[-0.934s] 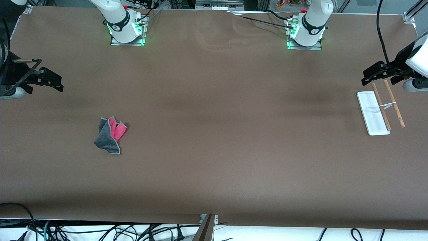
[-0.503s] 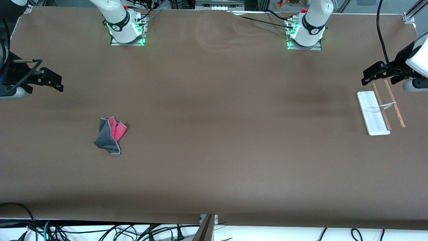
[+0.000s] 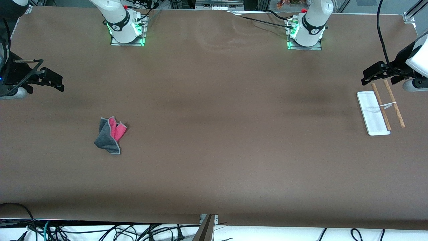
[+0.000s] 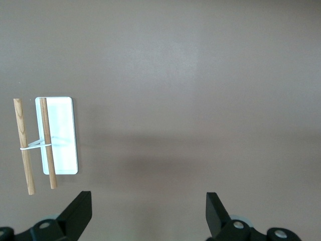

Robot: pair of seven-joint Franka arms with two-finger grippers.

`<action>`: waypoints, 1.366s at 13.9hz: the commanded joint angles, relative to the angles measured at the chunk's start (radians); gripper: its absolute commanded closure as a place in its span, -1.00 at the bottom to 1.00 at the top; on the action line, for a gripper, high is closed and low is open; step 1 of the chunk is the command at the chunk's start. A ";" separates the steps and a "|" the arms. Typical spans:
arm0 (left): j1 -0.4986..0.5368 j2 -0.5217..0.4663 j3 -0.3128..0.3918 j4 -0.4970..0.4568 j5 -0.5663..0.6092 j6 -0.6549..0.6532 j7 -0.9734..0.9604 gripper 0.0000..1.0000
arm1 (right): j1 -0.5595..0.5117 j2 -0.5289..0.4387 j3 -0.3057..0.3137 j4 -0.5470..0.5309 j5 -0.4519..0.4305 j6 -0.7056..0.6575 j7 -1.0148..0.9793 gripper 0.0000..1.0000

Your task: Pass towel and hang on rack

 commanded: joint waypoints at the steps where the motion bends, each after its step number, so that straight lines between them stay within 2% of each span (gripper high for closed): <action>1: -0.008 0.004 0.004 0.028 0.006 -0.027 0.011 -1.00 | -0.007 -0.002 0.008 0.004 -0.012 -0.002 -0.008 -1.00; 19: 0.002 0.006 0.006 0.026 0.006 -0.041 0.013 -1.00 | -0.007 0.014 0.008 0.005 -0.012 0.004 -0.008 -1.00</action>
